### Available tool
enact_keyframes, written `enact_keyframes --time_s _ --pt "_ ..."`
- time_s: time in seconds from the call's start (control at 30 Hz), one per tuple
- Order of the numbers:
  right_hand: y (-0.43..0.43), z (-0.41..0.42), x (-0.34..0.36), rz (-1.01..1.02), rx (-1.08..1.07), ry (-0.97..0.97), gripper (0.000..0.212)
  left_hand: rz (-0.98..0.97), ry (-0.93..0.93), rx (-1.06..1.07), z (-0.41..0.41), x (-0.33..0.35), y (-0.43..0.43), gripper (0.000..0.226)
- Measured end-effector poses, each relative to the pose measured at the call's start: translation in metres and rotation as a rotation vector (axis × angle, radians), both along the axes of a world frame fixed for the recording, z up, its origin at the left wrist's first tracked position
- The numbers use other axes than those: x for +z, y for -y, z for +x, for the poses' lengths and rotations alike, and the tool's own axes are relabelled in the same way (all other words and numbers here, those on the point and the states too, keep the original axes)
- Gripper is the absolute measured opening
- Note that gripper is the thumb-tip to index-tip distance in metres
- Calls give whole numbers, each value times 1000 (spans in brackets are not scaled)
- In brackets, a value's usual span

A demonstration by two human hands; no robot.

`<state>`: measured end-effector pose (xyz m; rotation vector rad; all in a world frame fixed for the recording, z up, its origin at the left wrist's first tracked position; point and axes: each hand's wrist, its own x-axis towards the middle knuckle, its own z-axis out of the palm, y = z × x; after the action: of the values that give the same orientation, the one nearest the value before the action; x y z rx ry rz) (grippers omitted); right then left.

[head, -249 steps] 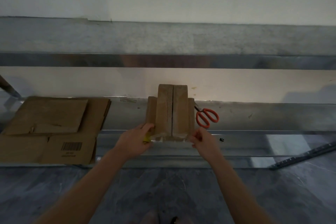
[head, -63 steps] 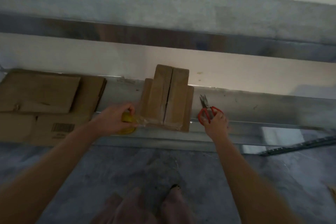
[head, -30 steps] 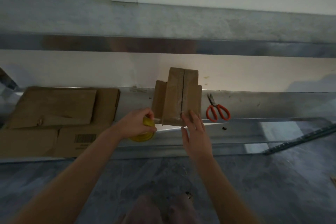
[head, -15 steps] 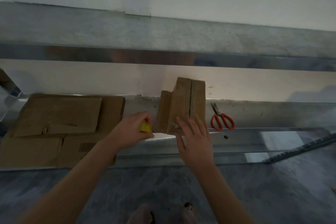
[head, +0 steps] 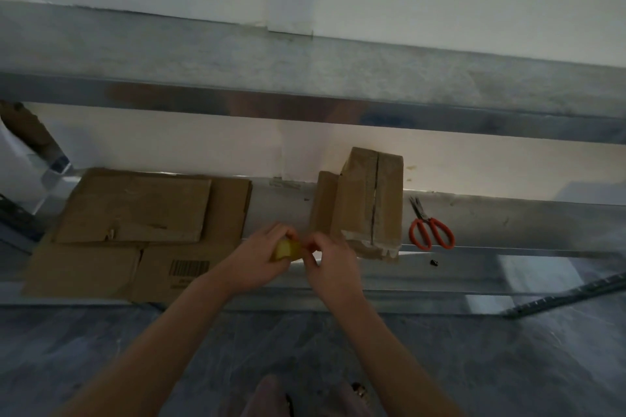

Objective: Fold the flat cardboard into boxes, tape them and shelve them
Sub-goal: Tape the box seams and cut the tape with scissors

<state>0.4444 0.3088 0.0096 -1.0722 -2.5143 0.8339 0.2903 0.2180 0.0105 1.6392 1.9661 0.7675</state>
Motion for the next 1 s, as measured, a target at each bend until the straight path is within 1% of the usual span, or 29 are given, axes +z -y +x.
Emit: enact_keyframes --time_s 0.07,0.13,0.2,0.27,0.3,0.43,0.5,0.57,0.6,0.67,0.77,0.87,1.0 --pt "0 -3 -1 -66 -7 -10 5 7 34 20 -2 -4 6 34" --pt "2 -7 -2 -150 -23 -50 2 46 10 48 -4 -9 12 41" --pt "9 -12 -3 -182 -20 -87 5 77 -16 105 -10 -15 15 51" --pt "20 -15 -10 -181 1 -122 9 86 19 184 -22 -20 15 65" --pt "24 -16 -15 -202 -12 -148 11 83 21 192 -27 -23 13 70" --pt "24 -25 -40 -426 -247 -255 17 61 -169 52 -39 -39 -2 67" --pt "19 -35 -52 -518 -352 -248 18 30 -215 47 -43 -49 -11 67" --pt "13 -48 -62 -554 -406 -193 14 -3 -215 73 -49 -57 -20 68" --pt "9 -54 -68 -554 -415 -142 13 -22 -209 88 -52 -60 -25 68" --pt "2 -64 -78 -526 -416 -27 18 -54 -197 108 -58 -65 -32 66" --pt "-7 -74 -87 -411 -434 113 19 -73 -190 121 -68 -73 -41 60" --pt "-14 -80 -92 -258 -405 183 17 -79 -201 108 -75 -83 -46 55" --pt "-24 -86 -103 -226 -398 240 20 -46 -262 84 -77 -99 -43 56"
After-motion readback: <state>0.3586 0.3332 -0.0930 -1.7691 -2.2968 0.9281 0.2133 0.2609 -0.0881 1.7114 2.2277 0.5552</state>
